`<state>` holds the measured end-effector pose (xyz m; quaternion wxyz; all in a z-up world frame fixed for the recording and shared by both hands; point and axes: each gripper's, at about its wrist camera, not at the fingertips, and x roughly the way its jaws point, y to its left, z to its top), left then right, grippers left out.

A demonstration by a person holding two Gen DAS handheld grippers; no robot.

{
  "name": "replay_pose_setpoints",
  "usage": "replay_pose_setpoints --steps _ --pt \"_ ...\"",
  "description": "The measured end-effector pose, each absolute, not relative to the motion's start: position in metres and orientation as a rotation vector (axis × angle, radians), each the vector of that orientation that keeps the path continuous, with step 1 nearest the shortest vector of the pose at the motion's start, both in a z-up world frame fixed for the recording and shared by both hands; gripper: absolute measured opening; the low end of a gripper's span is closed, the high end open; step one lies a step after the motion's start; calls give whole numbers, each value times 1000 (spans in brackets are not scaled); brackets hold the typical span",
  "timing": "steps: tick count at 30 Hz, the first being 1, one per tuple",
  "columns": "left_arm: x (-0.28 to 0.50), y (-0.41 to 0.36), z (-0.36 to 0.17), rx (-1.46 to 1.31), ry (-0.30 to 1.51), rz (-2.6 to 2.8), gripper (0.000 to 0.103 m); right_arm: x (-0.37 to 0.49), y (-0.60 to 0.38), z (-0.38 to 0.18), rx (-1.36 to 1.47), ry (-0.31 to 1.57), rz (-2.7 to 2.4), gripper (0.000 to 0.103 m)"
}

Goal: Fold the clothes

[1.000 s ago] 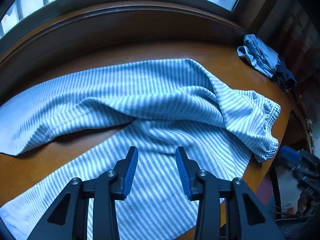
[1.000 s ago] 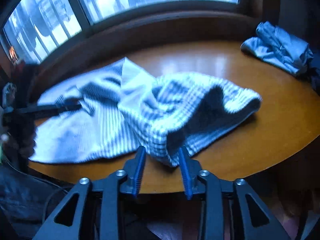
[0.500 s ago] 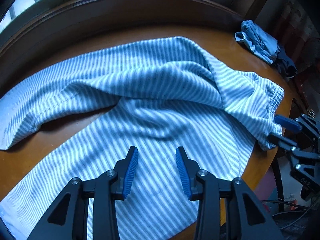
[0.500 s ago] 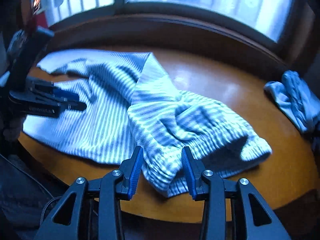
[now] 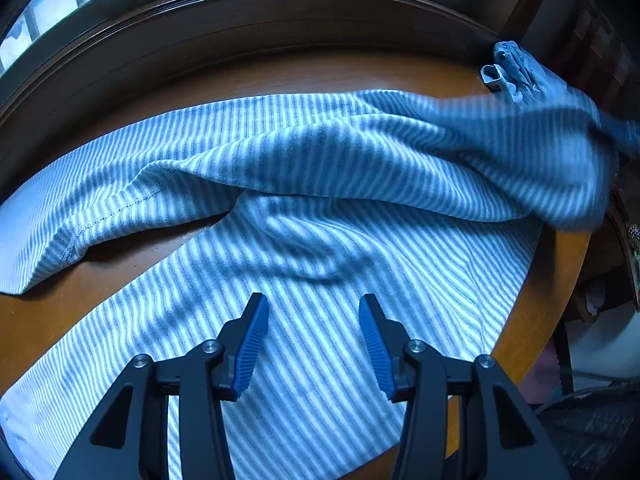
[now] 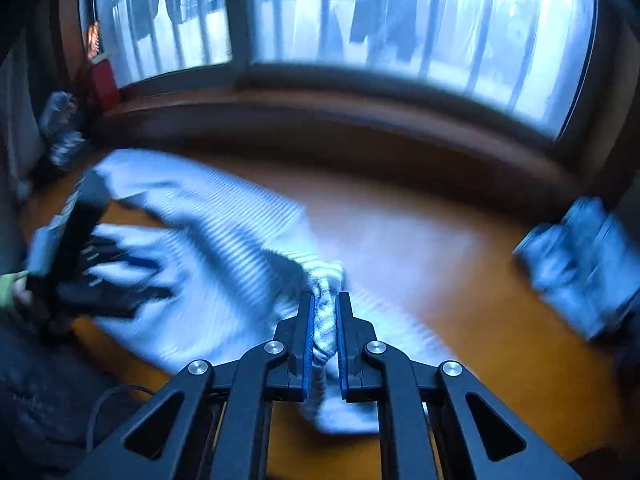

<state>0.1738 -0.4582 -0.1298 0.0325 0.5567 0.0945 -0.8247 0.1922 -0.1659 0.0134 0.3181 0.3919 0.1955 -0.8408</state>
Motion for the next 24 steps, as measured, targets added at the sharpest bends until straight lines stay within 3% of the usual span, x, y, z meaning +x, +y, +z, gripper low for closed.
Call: replay_pose_setpoints --steps 5,9,13,19,24 --pt "173 -453 -130 1701 266 -2489 53 97 -167 28 960 714 -2303 10" --pt "173 -443 -133 1691 198 -2424 61 5 -175 -8 1050 742 -2298 10" --pt "173 -445 -132 1673 257 -2364 61 -69 -187 -65 1179 793 -2327 12" --pt "169 -446 -130 1683 282 -2303 62 -102 -178 -85 1297 570 -2375 19" --pt "165 -450 -124 1659 251 -2289 62 -56 -141 -42 1155 469 -2408 38"
